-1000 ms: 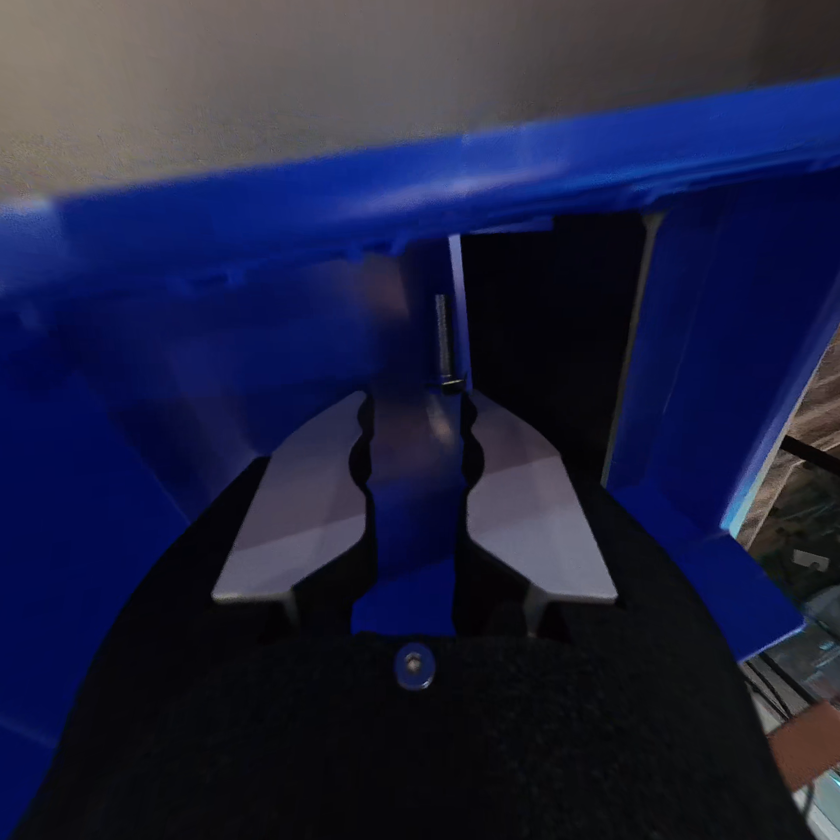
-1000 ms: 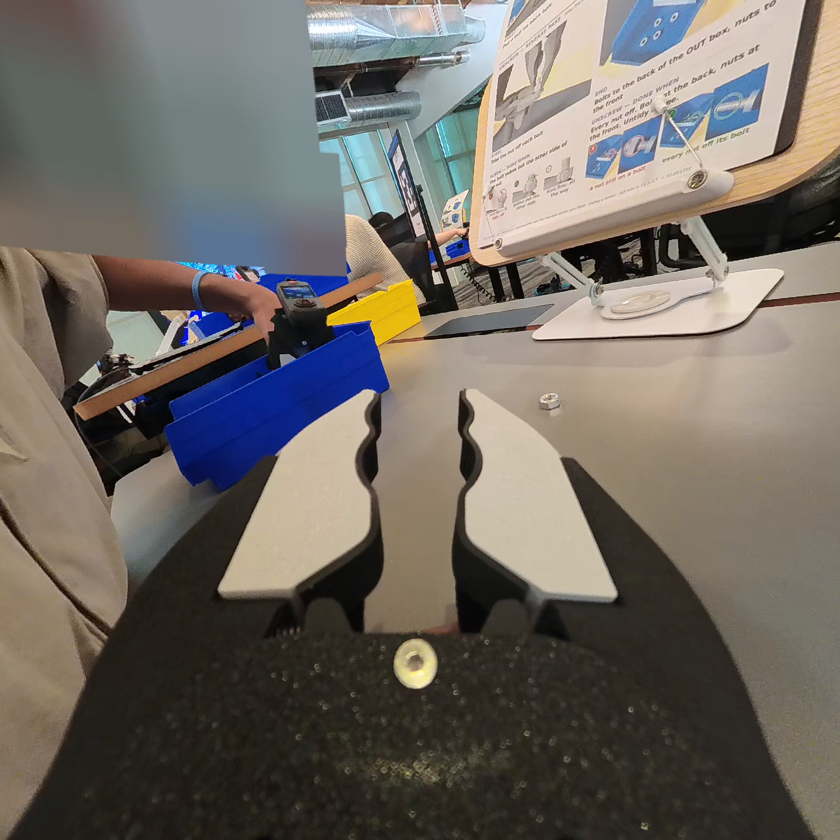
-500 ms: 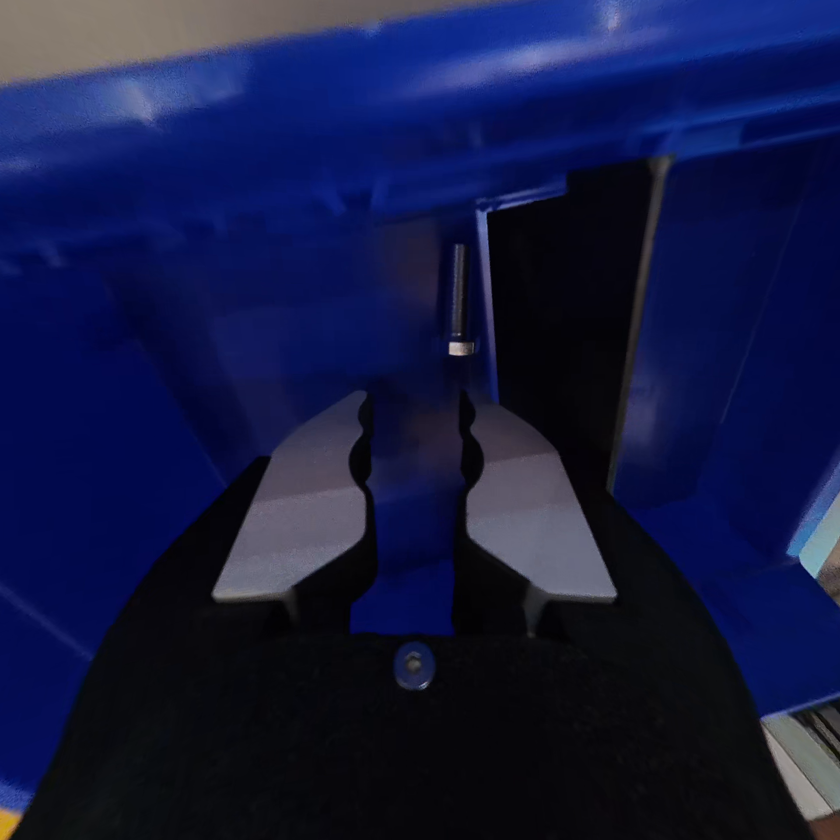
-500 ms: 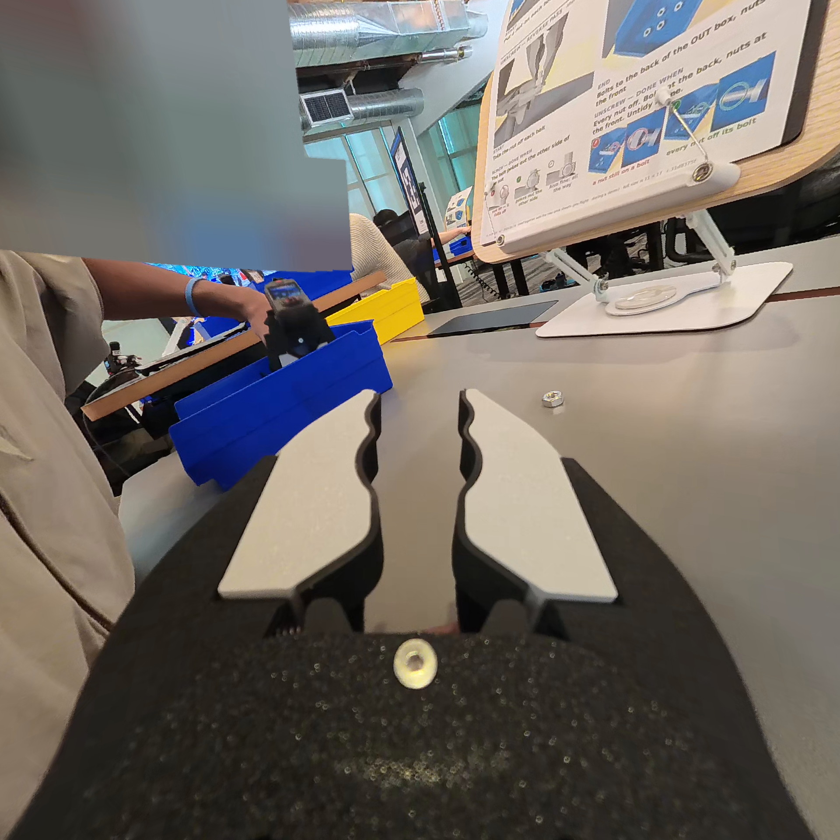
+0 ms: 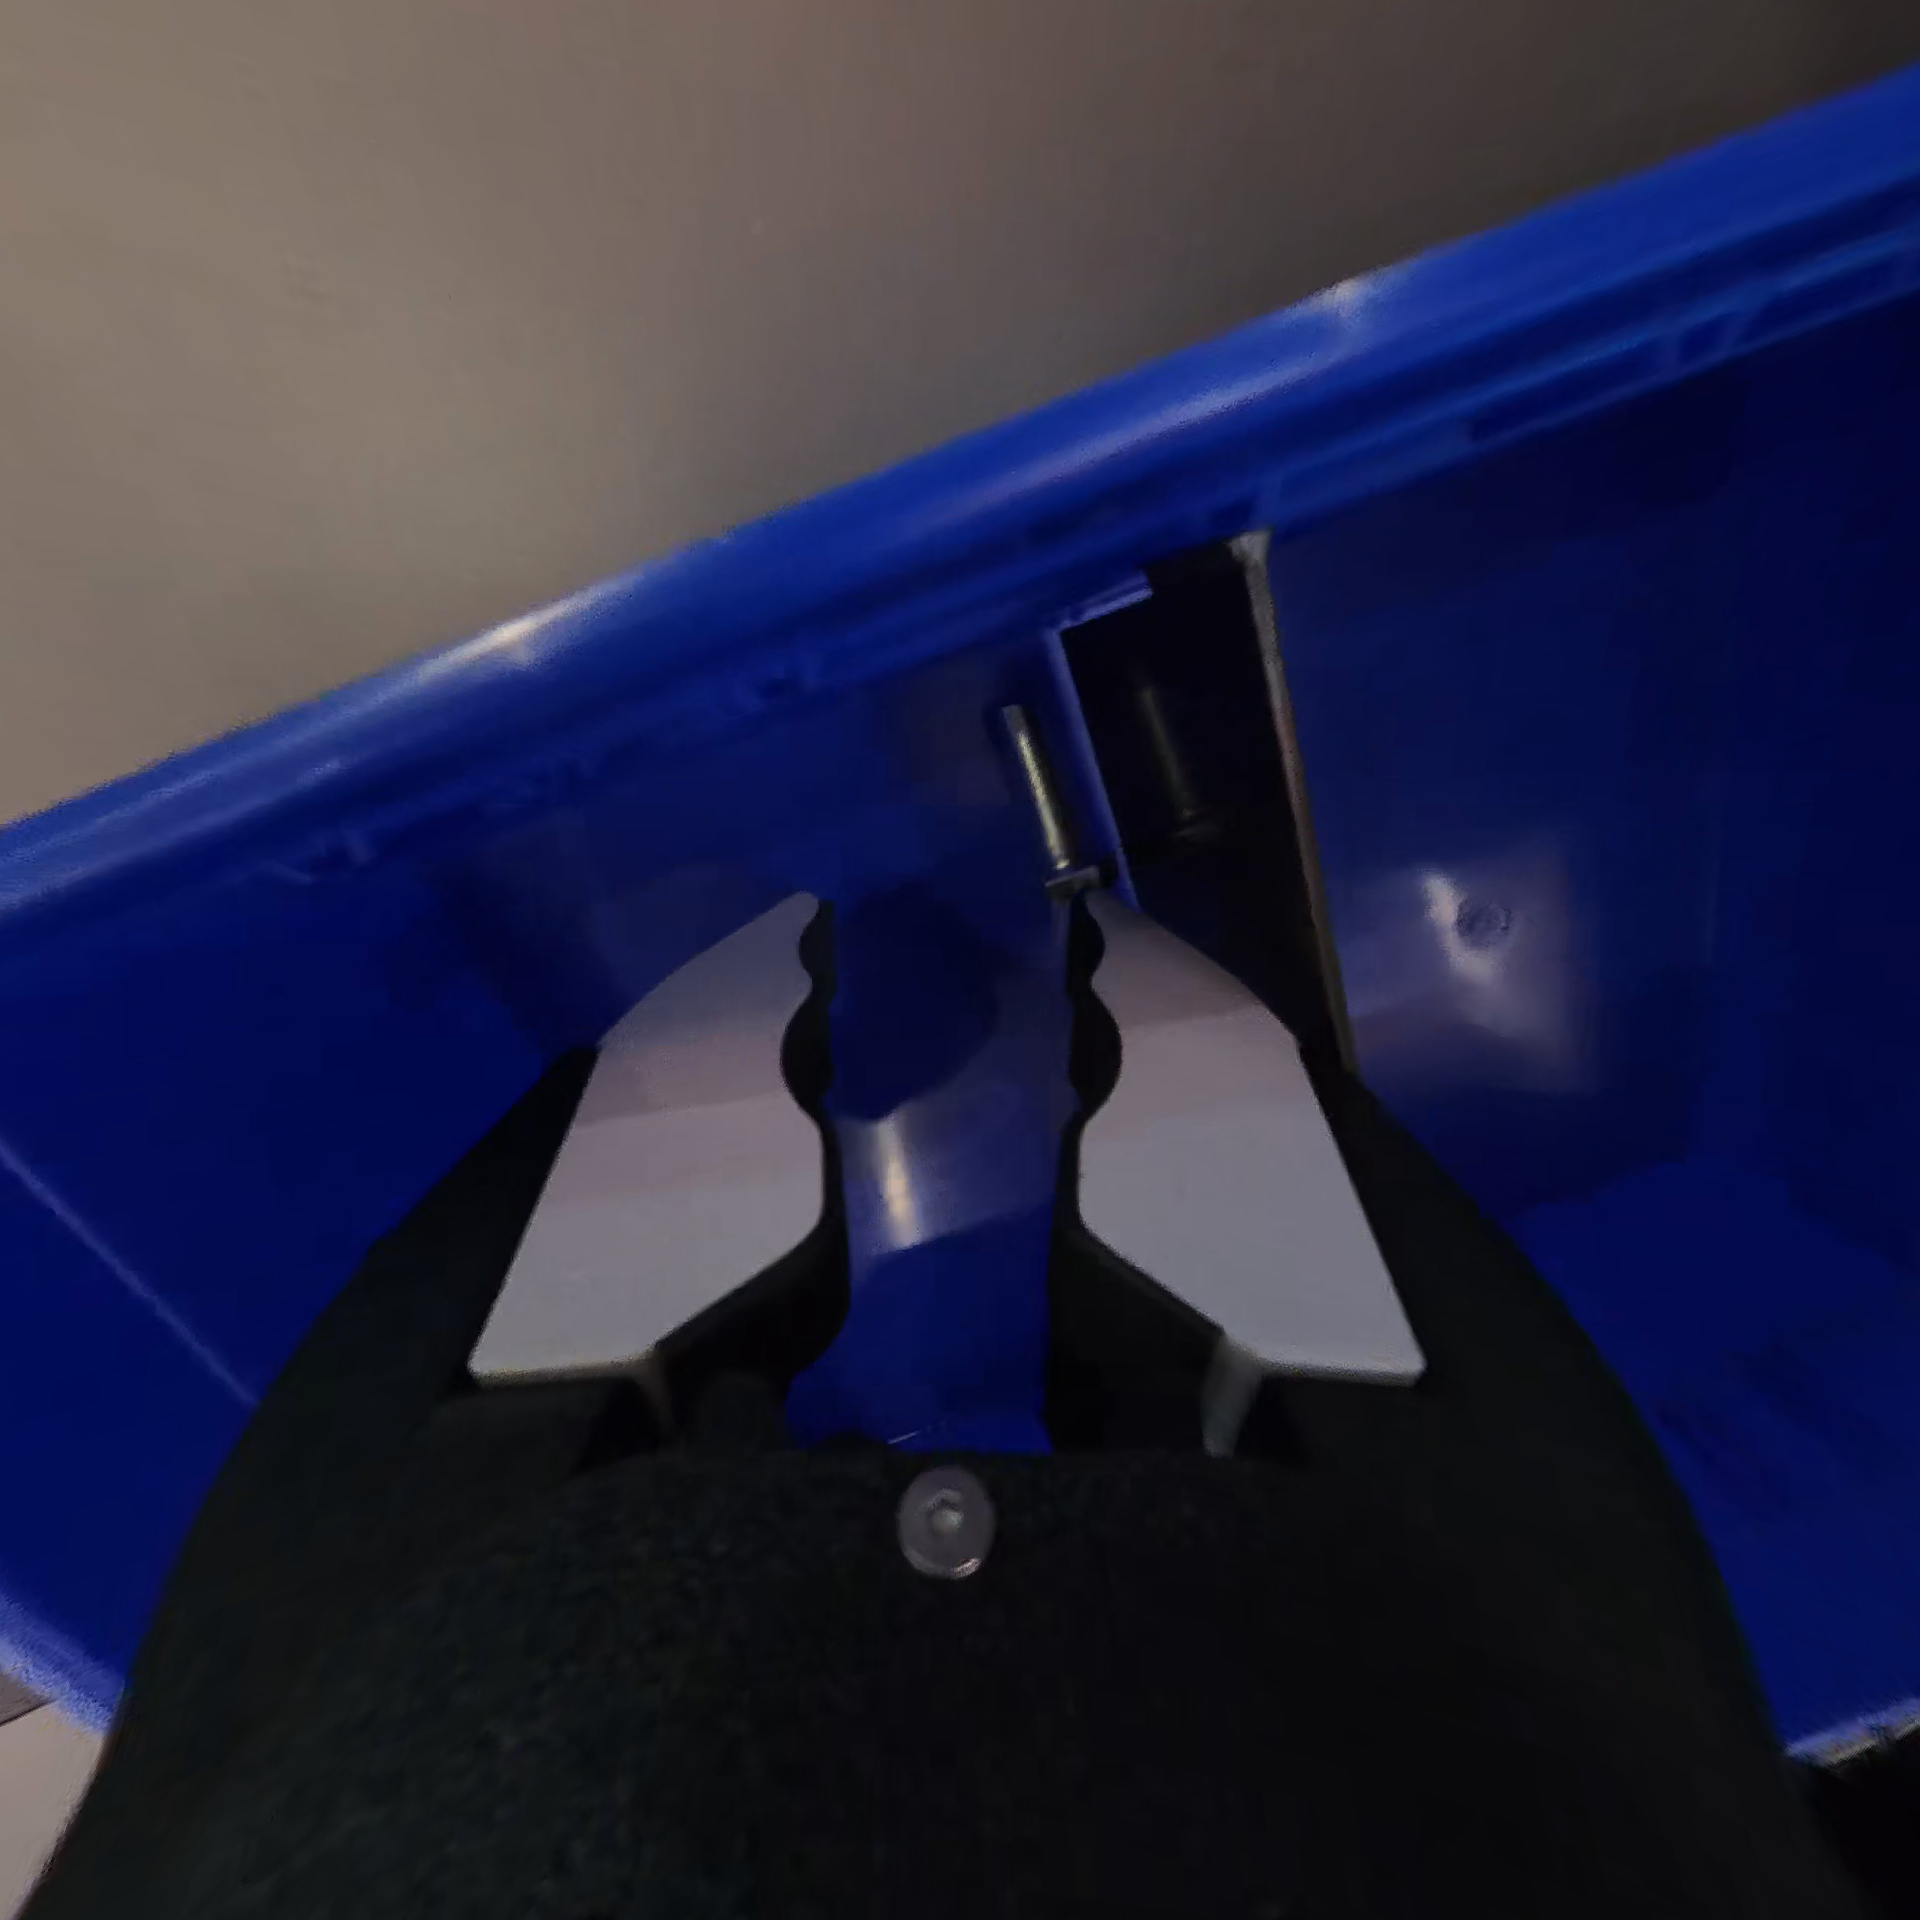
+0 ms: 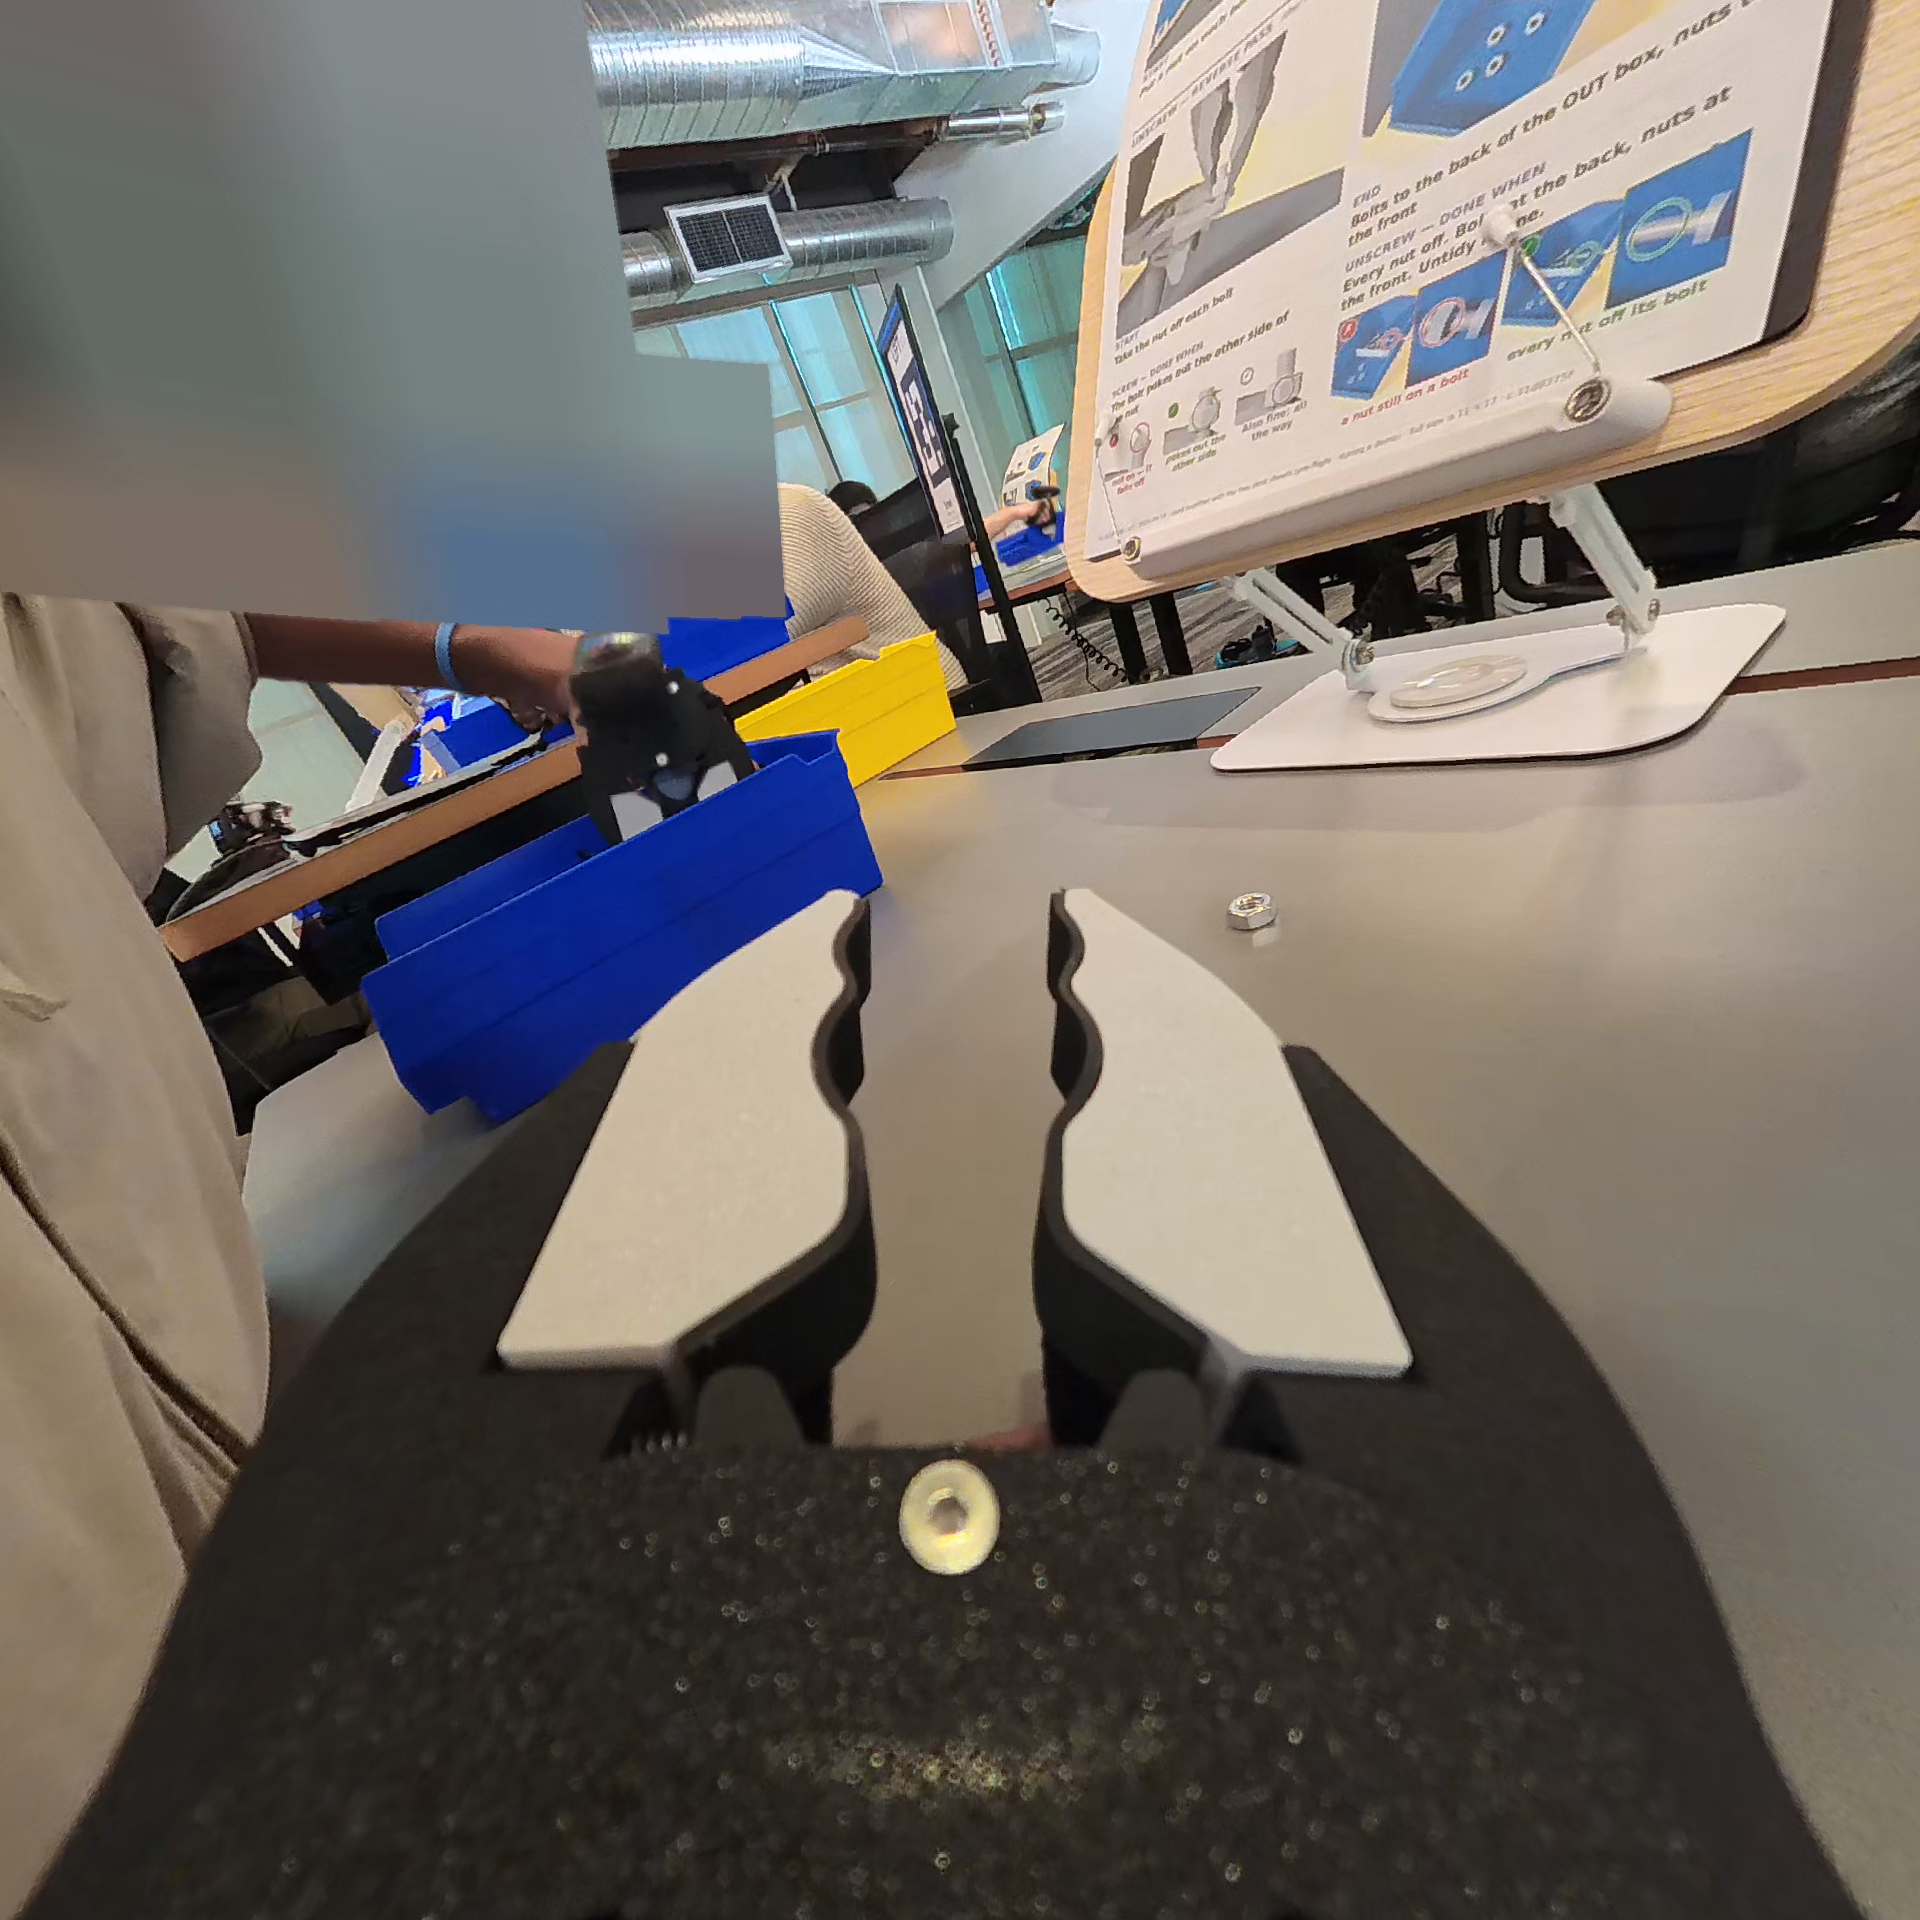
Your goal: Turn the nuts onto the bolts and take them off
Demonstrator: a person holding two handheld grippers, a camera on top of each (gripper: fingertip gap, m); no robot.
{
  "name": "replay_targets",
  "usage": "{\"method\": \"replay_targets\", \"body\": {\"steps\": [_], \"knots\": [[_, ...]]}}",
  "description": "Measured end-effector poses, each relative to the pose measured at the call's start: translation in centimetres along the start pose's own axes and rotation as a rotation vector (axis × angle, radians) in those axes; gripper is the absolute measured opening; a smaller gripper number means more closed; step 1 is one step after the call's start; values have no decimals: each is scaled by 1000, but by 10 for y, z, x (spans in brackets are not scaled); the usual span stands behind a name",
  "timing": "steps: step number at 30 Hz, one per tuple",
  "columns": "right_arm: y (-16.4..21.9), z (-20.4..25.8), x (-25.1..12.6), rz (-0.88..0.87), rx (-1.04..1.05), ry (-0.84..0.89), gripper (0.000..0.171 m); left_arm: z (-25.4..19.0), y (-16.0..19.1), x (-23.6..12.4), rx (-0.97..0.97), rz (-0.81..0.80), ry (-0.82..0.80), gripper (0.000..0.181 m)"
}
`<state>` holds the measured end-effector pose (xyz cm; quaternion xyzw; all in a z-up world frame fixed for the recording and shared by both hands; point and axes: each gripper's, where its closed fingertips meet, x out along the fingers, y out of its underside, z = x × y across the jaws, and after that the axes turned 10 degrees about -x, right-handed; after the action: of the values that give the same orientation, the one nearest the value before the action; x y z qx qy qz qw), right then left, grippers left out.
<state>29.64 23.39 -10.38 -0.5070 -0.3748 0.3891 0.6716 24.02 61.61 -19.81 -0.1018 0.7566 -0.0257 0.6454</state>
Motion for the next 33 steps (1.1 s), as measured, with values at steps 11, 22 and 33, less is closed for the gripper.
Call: {"method": "replay_targets", "body": {"steps": [11,22,33], "knots": [[0,-2,0,-3,19,1,32,5,-10,-60,-266,-228,-143,50],[0,3,1,2,1,-21,32,-27,8,-215,-863,-1400,-946,66],[2,11,2,14,-53,-34,32,-117,-17,-170,-1252,-1342,-1520,59]]}}
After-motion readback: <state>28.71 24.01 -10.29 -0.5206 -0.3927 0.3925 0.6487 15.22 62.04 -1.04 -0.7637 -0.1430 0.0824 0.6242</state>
